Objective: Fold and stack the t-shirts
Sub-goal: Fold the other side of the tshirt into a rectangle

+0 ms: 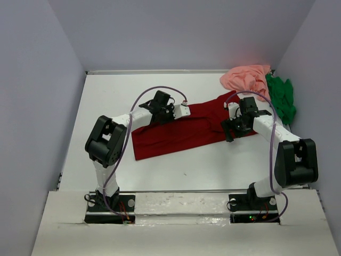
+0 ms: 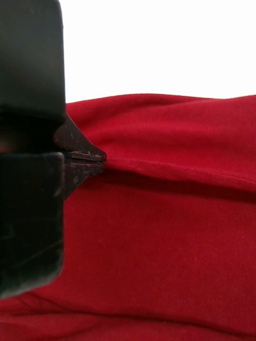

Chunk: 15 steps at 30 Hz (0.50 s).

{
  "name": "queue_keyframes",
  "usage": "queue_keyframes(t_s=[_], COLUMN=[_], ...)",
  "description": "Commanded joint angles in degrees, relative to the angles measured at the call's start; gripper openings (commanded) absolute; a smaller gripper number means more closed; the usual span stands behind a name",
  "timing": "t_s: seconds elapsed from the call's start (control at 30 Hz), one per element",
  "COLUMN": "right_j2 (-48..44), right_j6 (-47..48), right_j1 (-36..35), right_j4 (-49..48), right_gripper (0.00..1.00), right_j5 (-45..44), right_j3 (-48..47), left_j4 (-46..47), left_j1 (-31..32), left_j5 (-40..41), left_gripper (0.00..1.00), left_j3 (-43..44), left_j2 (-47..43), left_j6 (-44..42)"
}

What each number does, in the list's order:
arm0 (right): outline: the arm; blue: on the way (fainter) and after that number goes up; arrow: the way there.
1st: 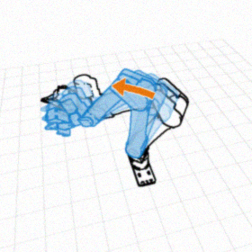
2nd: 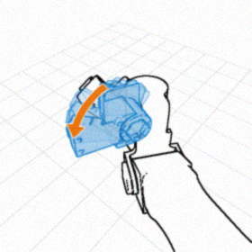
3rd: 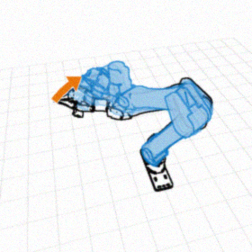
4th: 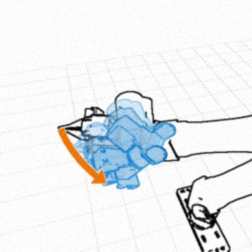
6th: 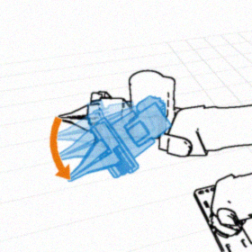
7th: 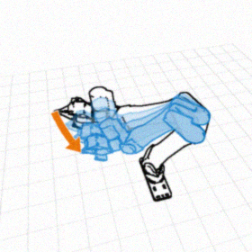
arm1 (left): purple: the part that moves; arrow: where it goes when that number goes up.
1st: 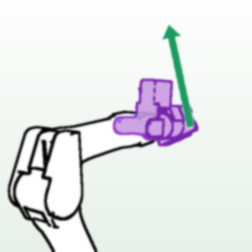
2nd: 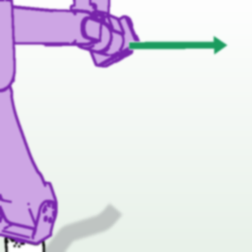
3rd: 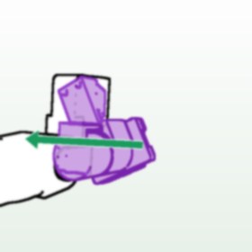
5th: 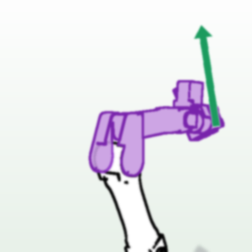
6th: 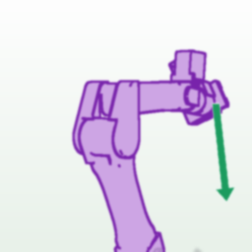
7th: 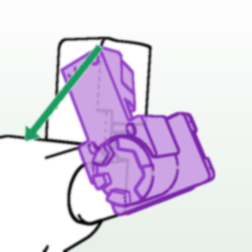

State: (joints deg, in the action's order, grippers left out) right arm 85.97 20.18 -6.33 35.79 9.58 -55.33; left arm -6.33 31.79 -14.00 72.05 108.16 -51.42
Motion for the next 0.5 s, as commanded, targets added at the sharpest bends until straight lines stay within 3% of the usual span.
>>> queue_keyframes(t_s=[0.0, 0.47], right_j2=[0.42, 1.12], right_j6=[0.47, 0.47], right_j1=[0.09, 0.09], right_j4=[-0.11, -0.11], right_gripper=[0.83, 0.82], right_j5=[-0.44, -0.44], right_j3=[-0.92, -0.92], left_j4=[-0.97, -3.34], left_j1=[0.29, 1.17], left_j5=[0.81, 0.20], left_gripper=[0.00, 0.00], left_j3=[-1.21, -2.44], left_j2=[-4.53, -4.80], left_j6=[-0.79, -1.40])
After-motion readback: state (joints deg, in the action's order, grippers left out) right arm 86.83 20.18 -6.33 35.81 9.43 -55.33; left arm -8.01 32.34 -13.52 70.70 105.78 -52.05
